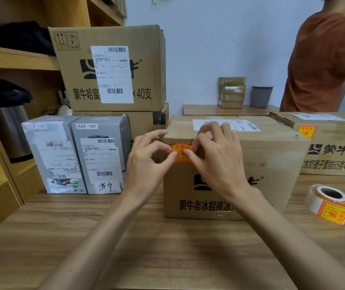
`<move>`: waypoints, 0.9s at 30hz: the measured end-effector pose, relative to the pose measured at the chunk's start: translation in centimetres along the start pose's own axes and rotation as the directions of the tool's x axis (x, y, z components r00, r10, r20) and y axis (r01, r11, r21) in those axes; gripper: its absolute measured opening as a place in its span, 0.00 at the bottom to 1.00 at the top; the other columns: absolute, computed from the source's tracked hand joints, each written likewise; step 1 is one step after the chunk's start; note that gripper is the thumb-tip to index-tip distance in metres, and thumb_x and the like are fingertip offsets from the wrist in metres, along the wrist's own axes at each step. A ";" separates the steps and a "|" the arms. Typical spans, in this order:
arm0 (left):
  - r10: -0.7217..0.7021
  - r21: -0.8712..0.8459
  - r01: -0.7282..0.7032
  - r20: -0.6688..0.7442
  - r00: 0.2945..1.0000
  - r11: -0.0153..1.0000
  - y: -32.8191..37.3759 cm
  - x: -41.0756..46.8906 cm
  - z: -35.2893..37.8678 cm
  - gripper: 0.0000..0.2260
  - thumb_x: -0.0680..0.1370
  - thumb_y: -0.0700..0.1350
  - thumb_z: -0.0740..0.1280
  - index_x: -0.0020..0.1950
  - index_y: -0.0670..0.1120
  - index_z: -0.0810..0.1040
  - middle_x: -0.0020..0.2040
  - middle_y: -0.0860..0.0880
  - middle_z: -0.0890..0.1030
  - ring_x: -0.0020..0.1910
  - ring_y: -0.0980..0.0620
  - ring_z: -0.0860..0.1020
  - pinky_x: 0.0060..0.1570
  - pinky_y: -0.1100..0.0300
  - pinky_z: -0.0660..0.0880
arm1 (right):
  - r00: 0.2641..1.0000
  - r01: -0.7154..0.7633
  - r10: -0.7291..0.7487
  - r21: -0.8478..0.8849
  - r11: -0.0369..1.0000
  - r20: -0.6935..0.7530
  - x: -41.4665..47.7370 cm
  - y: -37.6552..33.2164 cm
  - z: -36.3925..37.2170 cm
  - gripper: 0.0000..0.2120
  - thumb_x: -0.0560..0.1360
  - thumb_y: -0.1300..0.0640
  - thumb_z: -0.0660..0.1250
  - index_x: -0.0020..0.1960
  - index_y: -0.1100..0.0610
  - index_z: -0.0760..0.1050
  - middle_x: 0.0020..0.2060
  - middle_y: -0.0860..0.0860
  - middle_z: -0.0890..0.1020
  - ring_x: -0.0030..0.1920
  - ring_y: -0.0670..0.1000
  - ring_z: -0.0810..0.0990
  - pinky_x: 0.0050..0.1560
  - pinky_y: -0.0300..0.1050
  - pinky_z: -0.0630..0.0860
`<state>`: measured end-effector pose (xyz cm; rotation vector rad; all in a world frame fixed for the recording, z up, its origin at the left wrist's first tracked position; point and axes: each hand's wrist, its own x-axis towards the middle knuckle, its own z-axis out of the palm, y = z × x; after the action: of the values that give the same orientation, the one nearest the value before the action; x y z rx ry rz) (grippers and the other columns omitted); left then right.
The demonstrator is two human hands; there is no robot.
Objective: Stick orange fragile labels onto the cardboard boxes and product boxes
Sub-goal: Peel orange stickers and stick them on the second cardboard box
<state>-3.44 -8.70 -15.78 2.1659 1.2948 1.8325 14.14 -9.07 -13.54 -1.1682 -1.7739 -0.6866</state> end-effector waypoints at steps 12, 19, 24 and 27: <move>0.013 -0.021 -0.013 -0.026 1.000 1.000 -0.3 0.5 0.1 0.11 0.73 0.43 0.77 0.48 0.47 0.76 0.60 0.56 0.80 0.61 0.57 0.75 0.59 0.57 0.73 | 0.995 0.034 -0.047 -0.139 0.990 -0.090 0.2 0.7 0.4 0.22 0.70 0.41 0.74 0.45 0.60 0.72 0.43 0.56 0.76 0.43 0.58 0.72 0.44 0.52 0.67; 0.020 -0.061 -0.014 0.101 0.995 0.998 -0.8 1.8 -0.8 0.16 0.75 0.49 0.77 0.62 0.49 0.83 0.58 0.54 0.79 0.63 0.53 0.75 0.63 0.52 0.74 | 0.993 0.068 -0.077 -0.102 0.992 -0.092 0.5 2.8 0.4 0.23 0.72 0.36 0.70 0.49 0.56 0.78 0.51 0.55 0.80 0.51 0.58 0.75 0.55 0.55 0.67; -0.017 -0.153 0.037 0.132 0.991 0.988 -1.0 2.8 -0.9 0.10 0.75 0.47 0.77 0.55 0.48 0.86 0.56 0.52 0.80 0.58 0.54 0.78 0.55 0.57 0.75 | 0.998 0.038 -0.037 0.022 0.999 -0.055 0.5 3.1 0.7 0.20 0.74 0.38 0.70 0.47 0.56 0.76 0.46 0.53 0.77 0.49 0.56 0.73 0.54 0.51 0.66; -0.006 -0.188 0.033 0.139 0.990 0.982 -1.2 2.9 -0.9 0.08 0.76 0.44 0.76 0.55 0.47 0.86 0.55 0.51 0.80 0.56 0.53 0.78 0.53 0.54 0.76 | 0.998 0.030 -0.027 0.051 0.998 -0.064 0.4 3.1 0.8 0.18 0.75 0.41 0.70 0.46 0.56 0.76 0.44 0.52 0.76 0.47 0.56 0.73 0.51 0.49 0.64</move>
<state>-4.94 -6.61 -13.72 2.1283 1.0631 1.6875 16.57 -6.99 -13.57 -1.0766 -1.7476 -0.6829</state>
